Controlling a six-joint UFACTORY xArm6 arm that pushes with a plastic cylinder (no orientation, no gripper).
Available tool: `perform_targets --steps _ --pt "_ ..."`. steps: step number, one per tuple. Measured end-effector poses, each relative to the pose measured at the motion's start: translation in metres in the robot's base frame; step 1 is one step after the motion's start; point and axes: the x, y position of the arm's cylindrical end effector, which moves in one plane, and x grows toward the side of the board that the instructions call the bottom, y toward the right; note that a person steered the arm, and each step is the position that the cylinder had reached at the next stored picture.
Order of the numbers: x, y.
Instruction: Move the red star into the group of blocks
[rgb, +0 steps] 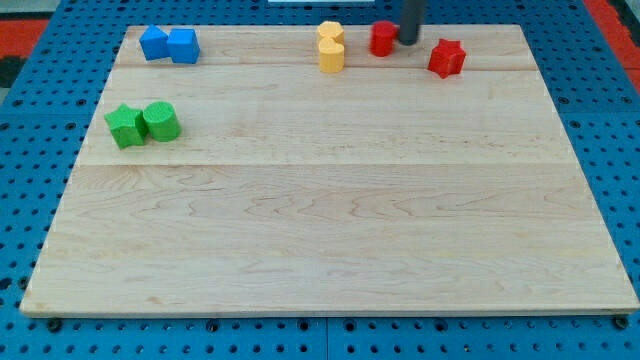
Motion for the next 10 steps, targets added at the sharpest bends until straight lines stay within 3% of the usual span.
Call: perform_targets --steps 1,2,5,6,8,10 --pt "0.001 -0.037" --pt "0.001 -0.028" --pt "0.028 0.169" --pt "0.054 0.164" --pt "0.058 0.016" --pt "0.066 0.039"
